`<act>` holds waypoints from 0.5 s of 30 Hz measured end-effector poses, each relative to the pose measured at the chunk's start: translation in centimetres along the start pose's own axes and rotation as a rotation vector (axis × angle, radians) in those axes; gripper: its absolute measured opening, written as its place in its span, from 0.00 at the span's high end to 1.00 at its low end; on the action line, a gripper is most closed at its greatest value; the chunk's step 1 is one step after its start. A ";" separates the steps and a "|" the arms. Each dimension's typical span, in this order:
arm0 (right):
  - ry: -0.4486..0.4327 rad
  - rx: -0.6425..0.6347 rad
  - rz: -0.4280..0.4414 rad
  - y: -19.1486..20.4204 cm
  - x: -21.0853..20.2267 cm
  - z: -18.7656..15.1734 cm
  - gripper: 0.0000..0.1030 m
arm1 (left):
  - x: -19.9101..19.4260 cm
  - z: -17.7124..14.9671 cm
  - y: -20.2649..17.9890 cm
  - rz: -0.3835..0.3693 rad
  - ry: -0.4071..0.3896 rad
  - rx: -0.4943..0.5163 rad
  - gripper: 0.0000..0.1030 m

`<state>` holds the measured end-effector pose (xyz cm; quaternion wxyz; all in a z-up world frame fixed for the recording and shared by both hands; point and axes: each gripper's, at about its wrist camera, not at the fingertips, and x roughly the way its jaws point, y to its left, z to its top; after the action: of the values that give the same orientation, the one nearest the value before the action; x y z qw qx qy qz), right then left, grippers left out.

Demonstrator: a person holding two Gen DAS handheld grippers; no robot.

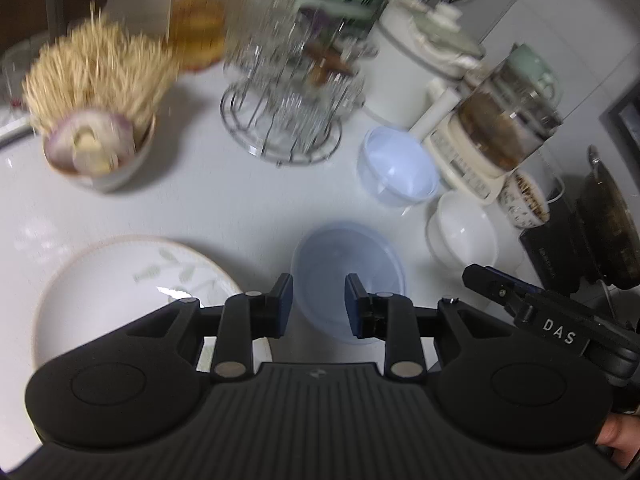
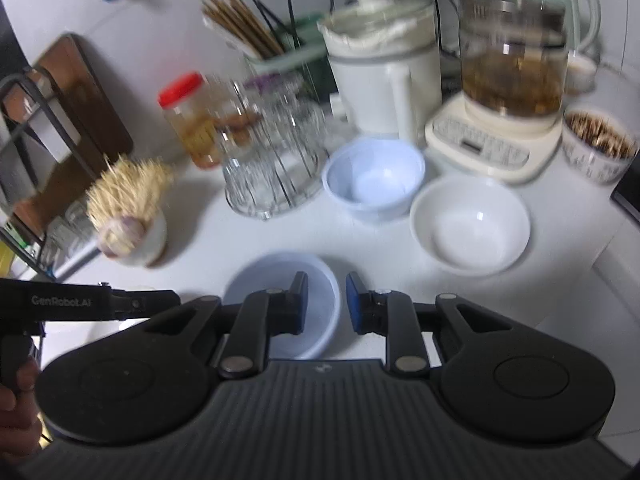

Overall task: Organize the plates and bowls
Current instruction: 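Close both grippers on the blue bowl rim and lift it, then carry the blue bowl with both grippers over the pale blue bowl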

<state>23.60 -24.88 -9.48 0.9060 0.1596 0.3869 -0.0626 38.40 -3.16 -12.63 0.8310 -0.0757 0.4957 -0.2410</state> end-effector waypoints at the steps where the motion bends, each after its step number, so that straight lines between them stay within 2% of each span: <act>1: -0.015 -0.001 0.002 0.3 -0.7 0.3 0.76 | -0.7 0.2 -0.2 -0.003 -0.013 0.011 0.68; 10: -0.125 -0.024 0.011 3.7 -6.2 1.7 0.76 | -8.2 0.9 -1.9 -0.054 -0.145 0.064 0.68; 15: -0.170 -0.031 -0.009 5.4 -8.6 1.6 0.76 | -11.0 0.3 -2.1 -0.048 -0.174 0.111 0.68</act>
<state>19.98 -20.46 -0.91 0.9377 0.1382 0.3101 -0.0738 33.63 0.21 -3.04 0.8677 -0.0622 0.4056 -0.2806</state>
